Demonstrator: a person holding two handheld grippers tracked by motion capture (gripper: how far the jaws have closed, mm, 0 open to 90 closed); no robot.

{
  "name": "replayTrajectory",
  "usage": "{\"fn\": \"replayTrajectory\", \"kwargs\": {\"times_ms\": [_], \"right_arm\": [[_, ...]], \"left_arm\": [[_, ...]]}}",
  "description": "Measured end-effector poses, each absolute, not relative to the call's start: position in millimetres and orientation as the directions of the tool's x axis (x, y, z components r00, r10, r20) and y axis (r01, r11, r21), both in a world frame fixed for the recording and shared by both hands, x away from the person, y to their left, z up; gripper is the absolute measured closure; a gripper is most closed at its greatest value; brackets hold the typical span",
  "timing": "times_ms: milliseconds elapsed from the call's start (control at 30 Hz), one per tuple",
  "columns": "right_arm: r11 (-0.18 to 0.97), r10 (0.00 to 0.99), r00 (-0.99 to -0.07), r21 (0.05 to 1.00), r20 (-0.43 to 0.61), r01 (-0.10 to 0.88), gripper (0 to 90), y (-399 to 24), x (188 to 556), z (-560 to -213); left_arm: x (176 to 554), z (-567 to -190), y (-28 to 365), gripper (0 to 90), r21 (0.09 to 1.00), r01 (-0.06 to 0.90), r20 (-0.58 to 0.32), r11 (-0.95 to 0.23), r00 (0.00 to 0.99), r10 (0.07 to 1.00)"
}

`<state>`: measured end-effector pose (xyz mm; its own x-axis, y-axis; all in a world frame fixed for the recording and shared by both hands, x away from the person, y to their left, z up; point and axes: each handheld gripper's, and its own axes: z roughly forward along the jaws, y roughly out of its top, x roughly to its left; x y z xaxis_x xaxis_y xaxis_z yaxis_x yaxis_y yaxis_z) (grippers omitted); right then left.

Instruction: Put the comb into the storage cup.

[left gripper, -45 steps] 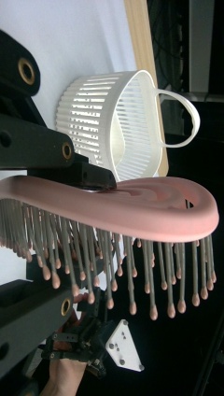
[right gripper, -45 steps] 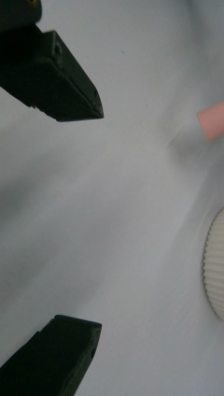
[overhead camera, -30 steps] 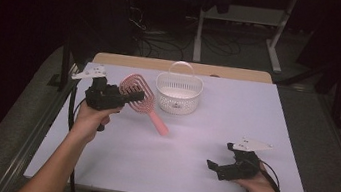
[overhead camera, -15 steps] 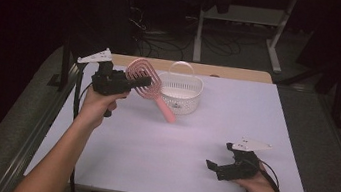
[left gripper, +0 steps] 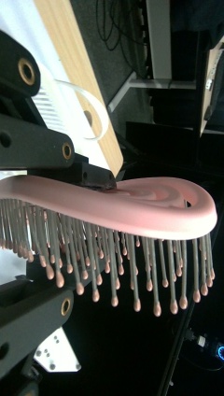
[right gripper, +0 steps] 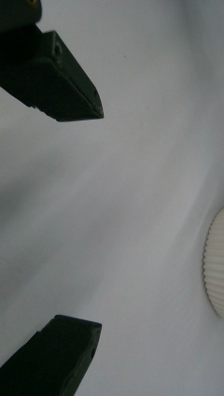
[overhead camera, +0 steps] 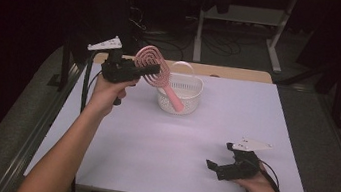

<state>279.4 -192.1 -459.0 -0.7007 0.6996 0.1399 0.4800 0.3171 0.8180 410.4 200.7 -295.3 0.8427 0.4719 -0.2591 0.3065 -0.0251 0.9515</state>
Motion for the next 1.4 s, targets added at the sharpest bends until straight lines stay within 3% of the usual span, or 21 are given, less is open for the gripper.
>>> {"fn": "replayTrajectory", "kwargs": {"times_ms": [700,1400], "right_arm": [[0.316,0.699,-0.701,0.818,0.142,0.481,0.2,-192,279,-459],[0.327,0.696,-0.705,0.816,0.134,0.477,0.2,-191,278,-460]], "left_arm": [[450,-282,180,64.8,0.958,0.286,-0.249,0.004,0.828,0.502],[483,-327,157,64.8,0.942,0.335,-0.271,-0.006,0.773,0.574]]}}
